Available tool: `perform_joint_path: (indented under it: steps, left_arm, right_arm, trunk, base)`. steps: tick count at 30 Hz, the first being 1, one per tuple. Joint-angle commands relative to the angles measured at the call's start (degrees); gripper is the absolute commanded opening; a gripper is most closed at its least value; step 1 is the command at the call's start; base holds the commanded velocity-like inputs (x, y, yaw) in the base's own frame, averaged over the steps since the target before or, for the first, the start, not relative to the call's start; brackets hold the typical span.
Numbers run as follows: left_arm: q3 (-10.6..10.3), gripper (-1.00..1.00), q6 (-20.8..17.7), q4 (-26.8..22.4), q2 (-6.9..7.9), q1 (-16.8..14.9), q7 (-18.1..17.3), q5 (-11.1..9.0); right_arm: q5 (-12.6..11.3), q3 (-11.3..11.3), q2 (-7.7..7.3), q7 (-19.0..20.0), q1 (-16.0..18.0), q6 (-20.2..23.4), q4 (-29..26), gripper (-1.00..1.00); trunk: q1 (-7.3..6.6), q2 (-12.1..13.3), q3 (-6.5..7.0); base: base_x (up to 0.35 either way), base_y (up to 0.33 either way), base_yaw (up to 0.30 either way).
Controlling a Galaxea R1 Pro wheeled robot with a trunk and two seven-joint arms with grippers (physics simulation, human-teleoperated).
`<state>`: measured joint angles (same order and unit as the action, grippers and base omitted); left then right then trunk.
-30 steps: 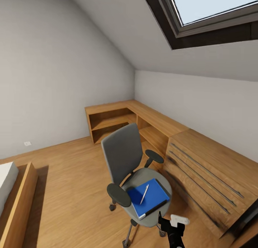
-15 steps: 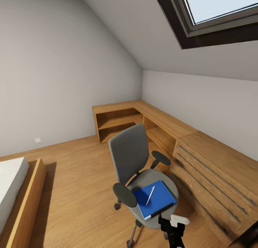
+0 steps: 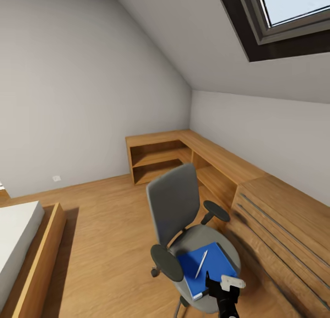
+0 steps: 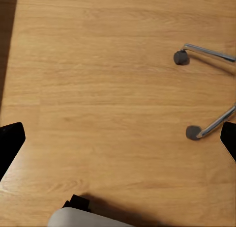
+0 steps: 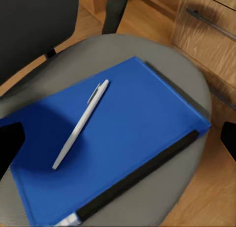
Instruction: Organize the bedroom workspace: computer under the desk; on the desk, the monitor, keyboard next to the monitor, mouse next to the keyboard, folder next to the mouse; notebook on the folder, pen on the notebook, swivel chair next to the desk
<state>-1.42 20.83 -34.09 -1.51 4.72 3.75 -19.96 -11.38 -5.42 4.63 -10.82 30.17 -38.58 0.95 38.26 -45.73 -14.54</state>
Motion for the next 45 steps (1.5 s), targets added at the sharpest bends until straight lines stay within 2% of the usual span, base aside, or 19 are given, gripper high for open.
perform_joint_path:
  steps: [1,7,19,22,24,26,27,28,29,31,34,39,45]
  left_arm:
    - [-0.2,1.00,0.1,-0.1,0.01,0.0,0.4,-0.1]
    - [-0.2,1.00,0.1,-0.1,0.01,0.0,0.3,-0.1]
    - [-0.2,1.00,0.3,-0.3,-0.02,0.0,0.3,-0.1]
    - [-0.2,1.00,0.2,-0.4,-0.24,0.0,0.4,-0.1]
    - [-0.2,1.00,0.2,-0.5,-0.52,0.0,0.4,-0.2]
    - [-0.2,1.00,0.0,-0.5,-0.84,0.0,0.4,-0.2]
    - [-0.2,1.00,0.0,-0.5,-0.98,0.0,0.4,-0.2]
    - [-0.2,1.00,0.0,-0.6,-1.04,0.0,0.4,-0.2]
    - [-0.2,1.00,0.0,-0.6,-1.05,0.0,0.4,-0.2]
    - [-0.2,1.00,0.1,-0.8,-1.10,0.0,0.4,-0.2]
    - [-0.2,1.00,0.2,-1.3,-1.12,0.0,0.4,-0.2]
    - [-0.1,1.00,0.3,-1.7,-1.13,0.0,0.4,-0.2]
    - [-0.1,1.00,0.5,-1.8,-1.08,0.0,0.3,-0.2]
  right_arm:
    - [-0.4,-0.5,-0.03,-0.2,0.1,-0.2,0.1,1.00]
    - [-0.4,-0.5,-0.20,-0.2,0.1,-0.2,0.1,1.00]
    - [-0.1,-0.6,-0.17,0.0,0.1,0.1,0.1,1.00]
    - [0.1,-0.7,-0.16,0.1,0.1,1.7,-0.1,1.00]
    - [0.1,-0.7,-0.15,0.1,0.1,4.7,-0.4,1.00]
    - [0.1,-0.7,-0.18,-0.1,0.1,13.3,-3.9,1.00]
    - [0.1,-0.6,-0.35,-0.1,0.1,19.1,-7.8,1.00]
    - [0.1,-0.6,-0.60,-0.1,0.1,23.0,-10.6,1.00]
    - [0.1,-0.6,-0.81,-0.2,0.1,24.8,-11.9,1.00]
    - [0.0,-0.5,-2.00,-0.2,0.1,31.2,-17.6,1.00]
    - [-0.1,-0.4,-3.16,-0.3,0.2,37.4,-24.0,1.00]
    - [-0.2,-0.4,-3.67,-1.0,0.2,42.9,-29.3,1.00]
    - [-0.4,-0.4,-3.37,-2.2,0.4,47.3,-30.6,1.00]
  trunk:
    - [0.05,-0.1,-0.06]
    - [0.05,-0.1,-0.06]
    - [0.05,-0.1,-0.06]
    - [0.05,-0.1,-0.06]
    - [0.05,-0.1,-0.06]
    - [0.05,-0.1,-0.06]
    - [0.05,-0.1,-0.06]
    - [0.05,-0.1,-0.06]
    - [0.05,-0.1,-0.06]
    - [0.05,-0.1,-0.06]
    - [0.05,-0.1,-0.06]
    - [0.05,-0.1,-0.06]
    - [0.05,-0.1,-0.06]
  base:
    - [0.322,0.000,0.007]
    - [0.249,0.000,0.003]
    - [0.027,0.081,0.000]
    - [0.001,0.005,0.000]
    - [0.000,0.002,0.000]
    - [0.000,0.000,0.000]
    - [0.000,0.000,0.000]
    - [0.000,0.000,0.000]
    - [0.000,0.000,0.000]
    - [0.000,0.000,0.000]
    - [0.000,0.000,0.000]
    - [0.000,0.000,0.000]
    - [0.000,0.000,0.000]
